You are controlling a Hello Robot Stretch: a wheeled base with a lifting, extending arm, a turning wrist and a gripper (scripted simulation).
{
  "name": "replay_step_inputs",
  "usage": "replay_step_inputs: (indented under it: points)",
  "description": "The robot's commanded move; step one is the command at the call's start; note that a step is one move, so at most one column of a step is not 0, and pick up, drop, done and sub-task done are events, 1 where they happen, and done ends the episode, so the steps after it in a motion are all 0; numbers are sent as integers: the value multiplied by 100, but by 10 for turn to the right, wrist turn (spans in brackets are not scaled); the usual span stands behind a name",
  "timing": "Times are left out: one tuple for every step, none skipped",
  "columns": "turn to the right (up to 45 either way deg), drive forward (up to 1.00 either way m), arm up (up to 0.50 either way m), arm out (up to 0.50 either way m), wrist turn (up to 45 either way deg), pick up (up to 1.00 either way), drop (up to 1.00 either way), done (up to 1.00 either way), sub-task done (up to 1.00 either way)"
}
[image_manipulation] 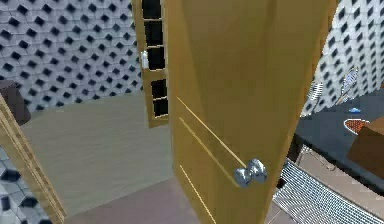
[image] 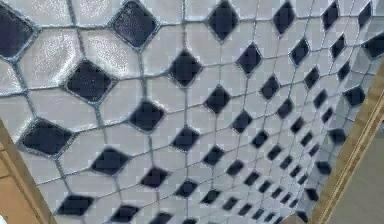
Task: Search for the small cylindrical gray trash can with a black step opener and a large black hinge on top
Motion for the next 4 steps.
replay_step_inputs:
  points:
    - [0, 5, 0, 0, 0, 0, 0, 0, 0]
    - [450, 0, 0, 0, 0, 0, 0, 0, 0]
    - [150, 0, 0, 0, 0, 0, 0, 0, 0]
    - [0, 100, 0, 0, 0, 0, 0, 0, 0]
